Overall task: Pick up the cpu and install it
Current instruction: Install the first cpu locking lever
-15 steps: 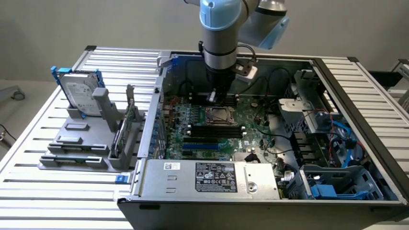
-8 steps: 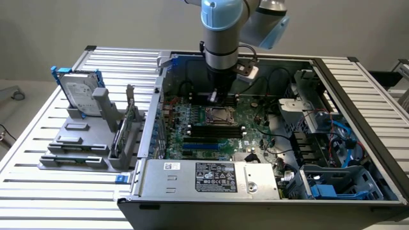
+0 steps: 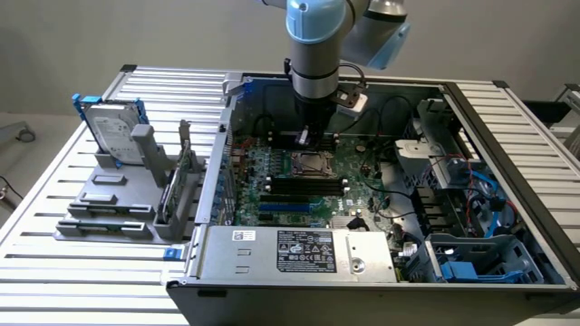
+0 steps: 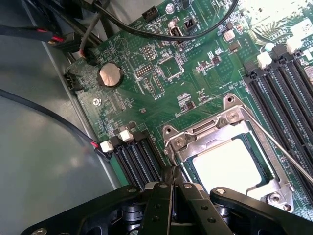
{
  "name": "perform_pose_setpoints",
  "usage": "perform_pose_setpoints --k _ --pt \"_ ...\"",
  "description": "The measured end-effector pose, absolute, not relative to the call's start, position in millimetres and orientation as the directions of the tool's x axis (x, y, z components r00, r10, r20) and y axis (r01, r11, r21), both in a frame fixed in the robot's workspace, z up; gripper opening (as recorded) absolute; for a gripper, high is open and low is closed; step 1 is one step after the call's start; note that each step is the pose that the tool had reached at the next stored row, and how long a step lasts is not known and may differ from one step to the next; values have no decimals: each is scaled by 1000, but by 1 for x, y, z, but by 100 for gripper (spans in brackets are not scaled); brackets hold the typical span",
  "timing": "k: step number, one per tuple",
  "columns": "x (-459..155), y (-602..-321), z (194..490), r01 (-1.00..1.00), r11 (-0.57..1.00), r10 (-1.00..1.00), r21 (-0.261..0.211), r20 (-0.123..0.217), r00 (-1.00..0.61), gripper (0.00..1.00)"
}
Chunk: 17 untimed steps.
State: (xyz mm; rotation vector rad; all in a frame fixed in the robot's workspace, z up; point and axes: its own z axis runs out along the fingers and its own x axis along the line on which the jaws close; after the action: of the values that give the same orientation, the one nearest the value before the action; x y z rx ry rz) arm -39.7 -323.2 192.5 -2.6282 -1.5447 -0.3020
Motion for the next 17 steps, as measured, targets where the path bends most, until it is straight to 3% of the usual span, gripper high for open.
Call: perform_pose_setpoints --k 17 --pt "-37 -326 193 872 -490 855 18 204 476 11"
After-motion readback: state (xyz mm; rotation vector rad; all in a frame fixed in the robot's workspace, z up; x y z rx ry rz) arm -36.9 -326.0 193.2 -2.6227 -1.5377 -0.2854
